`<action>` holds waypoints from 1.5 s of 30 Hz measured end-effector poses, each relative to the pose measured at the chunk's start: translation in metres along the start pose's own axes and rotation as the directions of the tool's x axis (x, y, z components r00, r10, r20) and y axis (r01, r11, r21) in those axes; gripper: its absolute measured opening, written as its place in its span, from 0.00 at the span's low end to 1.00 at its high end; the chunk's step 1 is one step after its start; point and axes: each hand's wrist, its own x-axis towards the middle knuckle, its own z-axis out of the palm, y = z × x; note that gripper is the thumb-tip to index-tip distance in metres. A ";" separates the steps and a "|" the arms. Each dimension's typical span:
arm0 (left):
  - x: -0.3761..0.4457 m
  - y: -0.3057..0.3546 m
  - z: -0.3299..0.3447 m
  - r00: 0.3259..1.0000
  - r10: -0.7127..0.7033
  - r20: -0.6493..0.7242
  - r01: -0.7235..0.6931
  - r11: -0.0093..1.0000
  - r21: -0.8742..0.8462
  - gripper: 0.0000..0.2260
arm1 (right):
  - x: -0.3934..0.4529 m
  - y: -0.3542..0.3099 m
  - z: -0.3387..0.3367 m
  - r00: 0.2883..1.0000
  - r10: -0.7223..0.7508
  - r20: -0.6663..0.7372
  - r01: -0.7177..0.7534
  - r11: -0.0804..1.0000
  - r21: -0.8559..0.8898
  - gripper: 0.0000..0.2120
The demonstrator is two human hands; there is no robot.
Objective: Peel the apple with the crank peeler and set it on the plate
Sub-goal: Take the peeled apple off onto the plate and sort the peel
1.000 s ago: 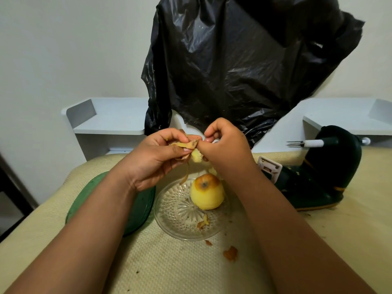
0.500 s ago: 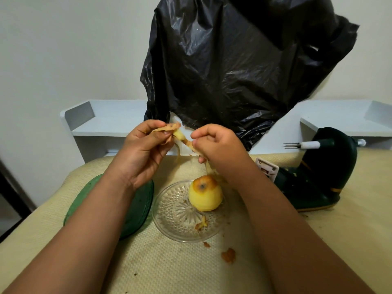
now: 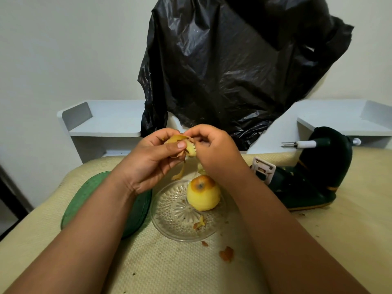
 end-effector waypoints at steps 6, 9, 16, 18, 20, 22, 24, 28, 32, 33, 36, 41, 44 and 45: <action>0.001 -0.002 0.001 0.998 0.022 -0.054 -0.016 0.993 0.116 0.08 | -0.005 -0.003 -0.003 0.999 -0.043 0.007 0.044 0.998 -0.051 0.12; 0.002 -0.004 0.001 0.991 0.070 -0.117 -0.046 0.980 0.194 0.09 | -0.002 0.002 -0.002 0.993 -0.032 -0.118 0.009 0.983 -0.186 0.10; 0.005 0.004 -0.003 0.943 0.224 -0.247 -0.248 0.966 -0.071 0.06 | 0.000 0.003 -0.002 0.987 0.160 0.011 -0.160 0.986 0.040 0.07; 0.005 0.008 -0.007 0.920 0.238 -0.312 -0.300 0.938 -0.171 0.07 | 0.000 0.005 -0.002 0.991 0.134 0.021 -0.133 0.990 -0.039 0.06; 0.006 0.012 -0.010 0.905 0.231 -0.356 -0.332 0.908 -0.255 0.07 | 0.000 0.006 -0.003 0.991 0.133 0.003 -0.132 0.988 -0.078 0.09; 0.006 0.015 -0.011 0.903 0.222 -0.367 -0.334 0.901 -0.277 0.05 | 0.000 0.006 -0.003 0.988 0.155 -0.008 -0.155 0.987 -0.048 0.09; 0.005 0.014 -0.008 0.917 0.211 -0.338 -0.309 0.913 -0.268 0.06 | 0.001 0.004 -0.002 0.986 0.168 0.007 -0.168 0.985 0.041 0.07; 0.003 0.012 -0.004 0.952 0.196 -0.234 -0.255 0.933 -0.254 0.06 | 0.002 0.003 0.002 0.975 0.157 0.156 -0.169 0.983 0.068 0.13; 0.002 0.012 -0.003 0.956 0.193 -0.221 -0.247 0.936 -0.249 0.05 | -0.002 0.001 0.006 0.973 0.133 0.189 -0.138 0.990 0.013 0.03; 0.002 0.012 -0.004 0.955 0.191 -0.227 -0.246 0.937 -0.247 0.05 | -0.002 0.001 0.006 0.975 0.134 0.177 -0.145 0.988 0.047 0.05; 0.002 0.013 -0.006 0.946 0.186 -0.264 -0.256 0.930 -0.263 0.06 | -0.001 0.000 0.002 0.984 0.119 0.134 -0.135 0.984 0.117 0.06; 0.003 0.013 -0.005 0.929 0.197 -0.312 -0.285 0.920 -0.269 0.08 | 0.001 0.000 0.000 0.984 0.161 0.074 -0.172 0.967 0.187 0.08; 0.004 0.014 -0.005 0.923 0.199 -0.331 -0.296 0.915 -0.276 0.07 | 0.001 0.001 0.000 0.984 0.177 0.027 -0.179 0.972 0.150 0.07; 0.004 0.014 -0.005 0.925 0.195 -0.326 -0.292 0.913 -0.283 0.06 | 0.001 0.002 0.000 0.984 0.175 0.010 -0.175 0.974 0.143 0.07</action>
